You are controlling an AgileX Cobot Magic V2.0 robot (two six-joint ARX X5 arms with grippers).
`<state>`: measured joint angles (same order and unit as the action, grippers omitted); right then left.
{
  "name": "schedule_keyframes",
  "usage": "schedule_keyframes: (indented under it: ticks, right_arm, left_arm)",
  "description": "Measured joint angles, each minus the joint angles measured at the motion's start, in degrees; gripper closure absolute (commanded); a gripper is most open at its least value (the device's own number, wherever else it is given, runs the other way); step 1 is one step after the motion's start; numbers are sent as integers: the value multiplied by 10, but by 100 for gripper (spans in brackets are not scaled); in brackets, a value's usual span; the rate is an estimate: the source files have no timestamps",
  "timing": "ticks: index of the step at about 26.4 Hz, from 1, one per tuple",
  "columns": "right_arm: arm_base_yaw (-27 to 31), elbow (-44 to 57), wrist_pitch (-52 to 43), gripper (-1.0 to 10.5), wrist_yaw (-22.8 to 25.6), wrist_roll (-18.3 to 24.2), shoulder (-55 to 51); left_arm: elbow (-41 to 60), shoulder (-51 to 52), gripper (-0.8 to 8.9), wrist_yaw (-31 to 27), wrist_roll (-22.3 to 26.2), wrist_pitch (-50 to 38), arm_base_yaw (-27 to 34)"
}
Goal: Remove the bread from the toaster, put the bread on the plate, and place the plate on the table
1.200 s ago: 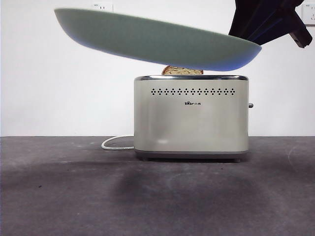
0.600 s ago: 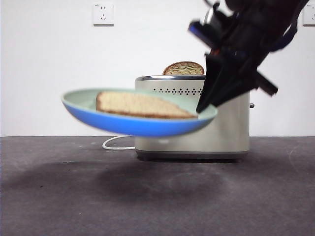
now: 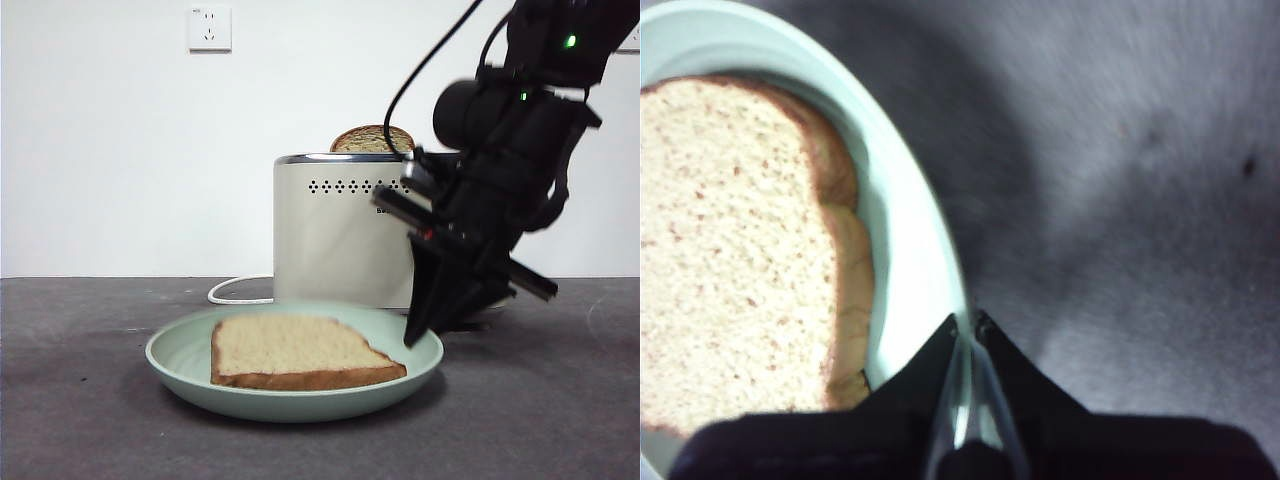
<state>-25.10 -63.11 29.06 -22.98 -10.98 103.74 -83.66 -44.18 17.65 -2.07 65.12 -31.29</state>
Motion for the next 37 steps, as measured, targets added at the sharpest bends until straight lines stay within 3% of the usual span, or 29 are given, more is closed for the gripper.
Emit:
schedule_keyframes:
  ticks: [9, 15, 18, 25, 33, 37]
  right_arm:
    - [0, -2, -3, 934, 7, 0, 9]
    - [0, -2, -3, 600, 17, 1, 11]
    - [-1, -2, -5, 525, 12, 2, 8]
    - [-1, -2, 12, 527, 21, 3, -47]
    - [-5, -2, 82, 538, 20, 9, -234]
    - [-33, -2, 124, 542, 20, 16, -348]
  left_arm:
    - [0, 0, 821, -25, 2, 2, 0]
    - [0, 0, 821, -28, 6, 2, 0]
    - [0, 0, 821, -40, 6, 2, 0]
    - [0, 0, 821, -42, 6, 2, 0]
    - [0, 0, 821, -52, 19, 1, 0]
    - [0, 0, 821, -69, 28, 0, 0]
